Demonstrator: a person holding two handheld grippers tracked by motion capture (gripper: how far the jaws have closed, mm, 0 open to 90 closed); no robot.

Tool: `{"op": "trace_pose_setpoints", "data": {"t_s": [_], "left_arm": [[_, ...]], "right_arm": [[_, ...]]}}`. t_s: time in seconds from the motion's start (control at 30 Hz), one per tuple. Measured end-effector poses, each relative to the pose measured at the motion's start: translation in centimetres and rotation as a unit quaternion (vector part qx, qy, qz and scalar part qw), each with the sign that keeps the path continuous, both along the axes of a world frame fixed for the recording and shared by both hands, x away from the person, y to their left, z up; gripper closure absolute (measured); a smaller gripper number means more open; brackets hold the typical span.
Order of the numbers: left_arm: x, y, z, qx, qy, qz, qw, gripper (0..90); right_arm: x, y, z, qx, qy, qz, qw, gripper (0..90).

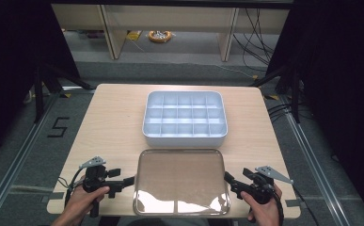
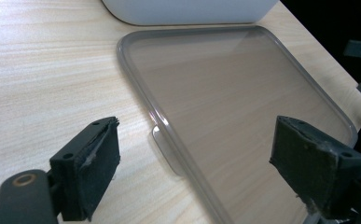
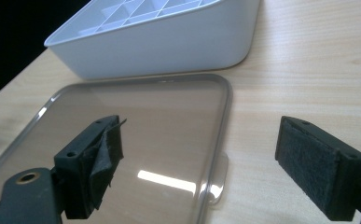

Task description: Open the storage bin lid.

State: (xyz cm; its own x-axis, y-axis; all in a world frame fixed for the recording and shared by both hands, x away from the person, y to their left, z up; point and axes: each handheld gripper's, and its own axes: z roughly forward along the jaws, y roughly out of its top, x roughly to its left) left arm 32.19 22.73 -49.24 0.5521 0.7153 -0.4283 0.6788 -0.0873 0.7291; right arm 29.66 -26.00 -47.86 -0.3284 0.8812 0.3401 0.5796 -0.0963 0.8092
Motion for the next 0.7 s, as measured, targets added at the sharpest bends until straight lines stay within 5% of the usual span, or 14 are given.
{"op": "trace_pose_setpoints", "data": {"t_s": [0.1,0.13,0.23,0.27,0.3,0.37,0.4,0.53,0.7], "left_arm": [[-0.4,-0.2,0.1,0.003,-0.007,0.004,1.0000,14.9],[-0.6,-0.2,0.2,0.009,-0.013,-0.003,0.9999,14.9],[-1.0,-0.4,0.2,0.007,-0.014,-0.005,0.9999,14.9],[-1.1,-0.5,0.2,0.005,-0.016,-0.003,0.9999,15.0],[-1.3,-0.5,0.2,0.013,-0.020,-0.006,0.9997,15.0],[-1.5,-0.5,0.2,0.017,-0.022,0.000,0.9996,15.0],[-1.6,-0.5,0.3,0.016,-0.024,-0.002,0.9996,15.0],[-2.0,-0.5,0.3,0.018,-0.033,-0.005,0.9993,15.0],[-2.5,-0.4,0.3,0.016,-0.039,0.001,0.9991,15.1]], "right_arm": [[-0.8,0.4,0.1,0.011,0.020,-0.003,0.9997,16.0],[-0.8,0.1,-0.1,-0.006,0.004,0.011,0.9999,16.0],[-1.5,0.2,-0.1,-0.024,0.011,0.012,0.9996,16.3],[-1.8,0.5,-0.1,-0.004,0.020,0.008,0.9998,16.3],[-1.7,0.3,-0.3,-0.015,0.002,0.015,0.9998,16.3],[-2.1,0.3,-0.3,-0.020,0.003,0.016,0.9997,16.4],[-2.4,0.6,-0.2,-0.003,0.017,0.009,0.9998,16.4],[-2.7,0.3,-0.1,-0.028,0.011,0.016,0.9994,16.5],[-3.0,0.3,-0.4,-0.024,-0.007,0.019,0.9995,16.5]]}}
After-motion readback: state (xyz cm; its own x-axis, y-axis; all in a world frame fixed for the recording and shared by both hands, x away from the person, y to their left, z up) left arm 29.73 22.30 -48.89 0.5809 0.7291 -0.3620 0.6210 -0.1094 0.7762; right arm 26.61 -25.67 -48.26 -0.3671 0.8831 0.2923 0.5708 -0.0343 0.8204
